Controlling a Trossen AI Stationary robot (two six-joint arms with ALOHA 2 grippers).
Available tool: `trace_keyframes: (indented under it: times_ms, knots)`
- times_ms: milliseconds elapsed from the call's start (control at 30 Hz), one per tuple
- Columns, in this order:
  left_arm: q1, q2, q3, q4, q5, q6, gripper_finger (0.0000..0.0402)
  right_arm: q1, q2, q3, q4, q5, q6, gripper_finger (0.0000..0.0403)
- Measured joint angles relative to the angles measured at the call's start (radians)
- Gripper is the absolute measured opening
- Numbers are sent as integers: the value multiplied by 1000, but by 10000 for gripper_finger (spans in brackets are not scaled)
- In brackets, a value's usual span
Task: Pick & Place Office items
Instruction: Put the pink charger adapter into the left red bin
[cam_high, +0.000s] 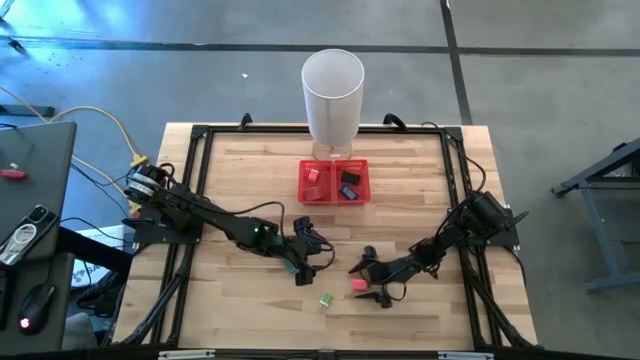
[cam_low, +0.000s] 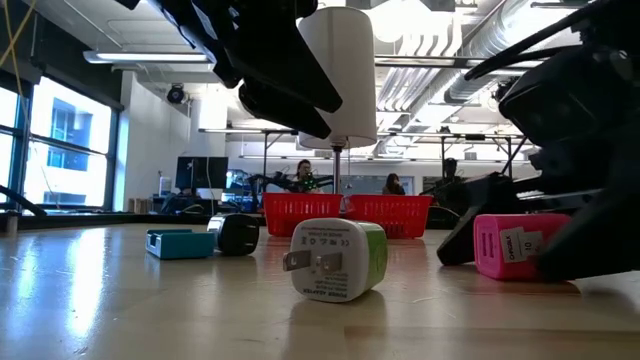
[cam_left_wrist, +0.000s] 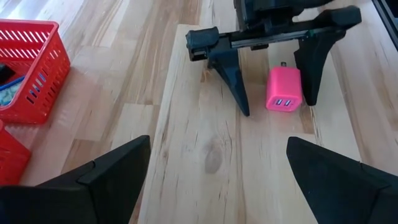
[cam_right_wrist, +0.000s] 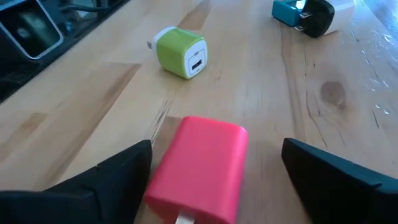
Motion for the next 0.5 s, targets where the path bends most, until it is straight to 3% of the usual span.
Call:
trace_keyframes:
  times_ms: [267,500]
  knots:
    - [0,0,0,7,0,0,367,-1,-1,24,-77,29,-4,305]
    - [0,0,0,8,0,0,367,-2,0,23,-77,31,0,224]
